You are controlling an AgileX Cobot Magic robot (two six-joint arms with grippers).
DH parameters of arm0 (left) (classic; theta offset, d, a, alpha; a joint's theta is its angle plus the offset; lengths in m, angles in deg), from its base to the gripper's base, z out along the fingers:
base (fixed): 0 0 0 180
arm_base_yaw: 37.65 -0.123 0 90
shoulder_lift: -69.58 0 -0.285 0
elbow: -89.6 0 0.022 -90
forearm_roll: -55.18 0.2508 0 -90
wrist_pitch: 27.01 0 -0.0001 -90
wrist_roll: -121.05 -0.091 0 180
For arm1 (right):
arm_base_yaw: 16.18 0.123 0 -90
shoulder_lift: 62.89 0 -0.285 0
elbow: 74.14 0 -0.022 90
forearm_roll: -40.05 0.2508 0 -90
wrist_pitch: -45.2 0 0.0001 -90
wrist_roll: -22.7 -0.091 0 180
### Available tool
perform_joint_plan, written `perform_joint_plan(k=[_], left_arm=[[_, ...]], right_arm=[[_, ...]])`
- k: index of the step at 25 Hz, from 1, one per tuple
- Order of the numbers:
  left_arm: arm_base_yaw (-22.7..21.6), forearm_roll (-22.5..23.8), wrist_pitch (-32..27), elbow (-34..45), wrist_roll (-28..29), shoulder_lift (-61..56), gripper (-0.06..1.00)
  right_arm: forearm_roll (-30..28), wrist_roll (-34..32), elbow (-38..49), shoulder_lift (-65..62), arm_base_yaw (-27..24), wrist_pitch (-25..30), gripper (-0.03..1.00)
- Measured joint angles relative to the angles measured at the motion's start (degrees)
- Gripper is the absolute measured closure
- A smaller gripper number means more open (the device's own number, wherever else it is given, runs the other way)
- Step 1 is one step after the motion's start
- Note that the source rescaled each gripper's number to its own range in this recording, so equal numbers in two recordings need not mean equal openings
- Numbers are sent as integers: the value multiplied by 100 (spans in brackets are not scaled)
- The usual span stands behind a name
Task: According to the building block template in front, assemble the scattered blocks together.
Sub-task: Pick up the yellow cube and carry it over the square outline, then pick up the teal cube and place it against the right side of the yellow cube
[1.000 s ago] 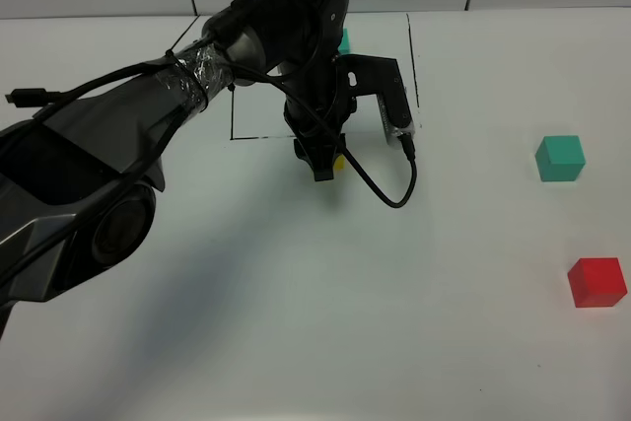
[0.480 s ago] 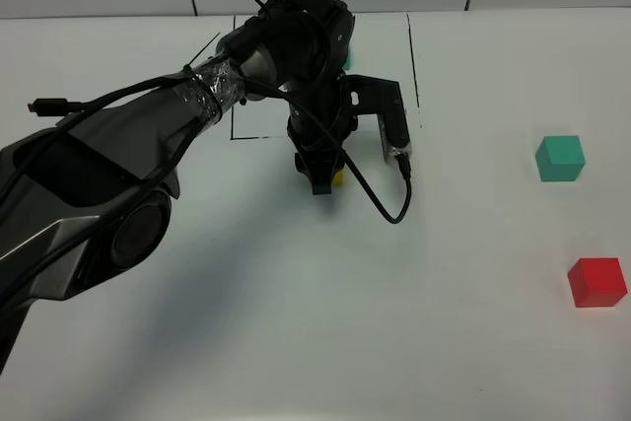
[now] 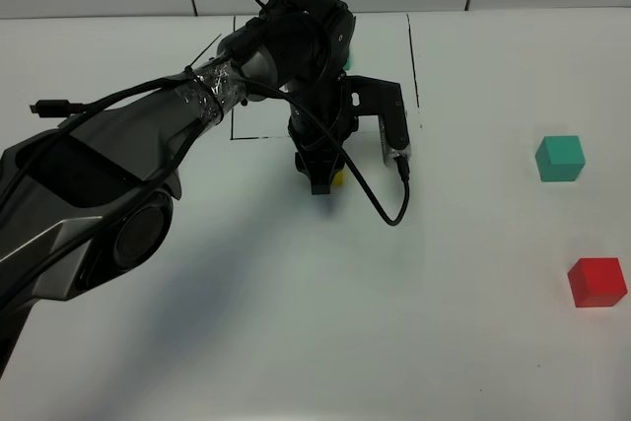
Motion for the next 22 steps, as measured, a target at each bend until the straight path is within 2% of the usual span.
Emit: perform_joint_plan(k=[10,11,13,16,18,20,22], left_arm=[[0,-5,0,-2,-129,8,91],[0,-5,0,-2,-129,23,86],[0,2,-1,-7,-142,60,69],[7,-3,-1,-7,-142,48,34],[7,-3,-1,-7,-136,30,16],[7,-23,-1,-7,-41,-53,3],[7,-37,-1,-7,204,-213,-3]], right_arm=[[0,0,0,0,0,0,28],[0,0,0,0,0,0,28],[0,0,0,0,0,0,28],[0,0,0,0,0,0,28],[0,0,0,0,0,0,28],[0,0,0,0,0,0,28],[0,0,0,0,0,0,28]])
